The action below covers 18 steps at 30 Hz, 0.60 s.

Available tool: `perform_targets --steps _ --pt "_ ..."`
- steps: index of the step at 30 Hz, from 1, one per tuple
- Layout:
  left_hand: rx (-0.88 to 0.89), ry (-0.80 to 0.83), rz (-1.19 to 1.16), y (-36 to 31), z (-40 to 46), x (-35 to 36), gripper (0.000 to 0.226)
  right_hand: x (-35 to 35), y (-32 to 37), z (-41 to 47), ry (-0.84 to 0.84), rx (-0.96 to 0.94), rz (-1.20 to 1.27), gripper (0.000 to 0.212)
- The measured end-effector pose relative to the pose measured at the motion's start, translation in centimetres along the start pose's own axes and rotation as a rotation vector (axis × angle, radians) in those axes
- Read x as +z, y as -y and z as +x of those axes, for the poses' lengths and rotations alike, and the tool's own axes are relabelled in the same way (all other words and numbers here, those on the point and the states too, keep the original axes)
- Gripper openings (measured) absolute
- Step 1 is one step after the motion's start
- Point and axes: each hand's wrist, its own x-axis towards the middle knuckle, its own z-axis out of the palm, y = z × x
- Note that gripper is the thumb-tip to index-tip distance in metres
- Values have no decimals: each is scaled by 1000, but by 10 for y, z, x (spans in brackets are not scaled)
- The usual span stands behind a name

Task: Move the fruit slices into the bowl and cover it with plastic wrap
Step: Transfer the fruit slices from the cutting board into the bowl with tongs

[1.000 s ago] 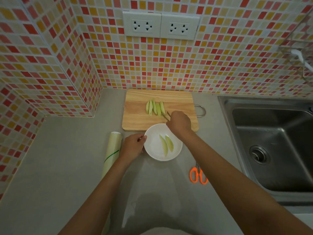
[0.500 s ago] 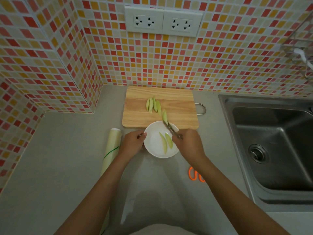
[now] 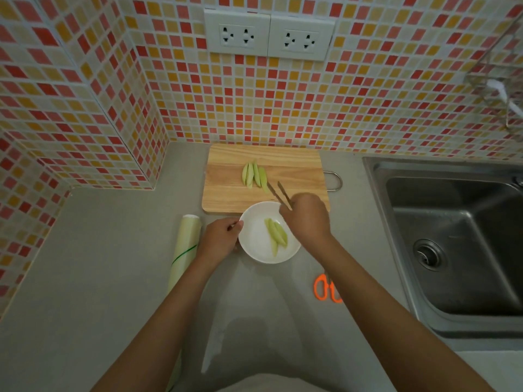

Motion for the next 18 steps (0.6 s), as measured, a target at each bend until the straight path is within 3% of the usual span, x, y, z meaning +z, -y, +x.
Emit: perform_targets --steps 4,9,18 --pt "2 11 2 1 -1 -1 27 19 15 44 111 -2 -105 23" --pt "-2 8 4 0 -2 -1 28 33 22 61 108 1 -124 35" --pt "-29 18 -25 0 -1 -1 30 -5 -5 0 32 9 152 44"
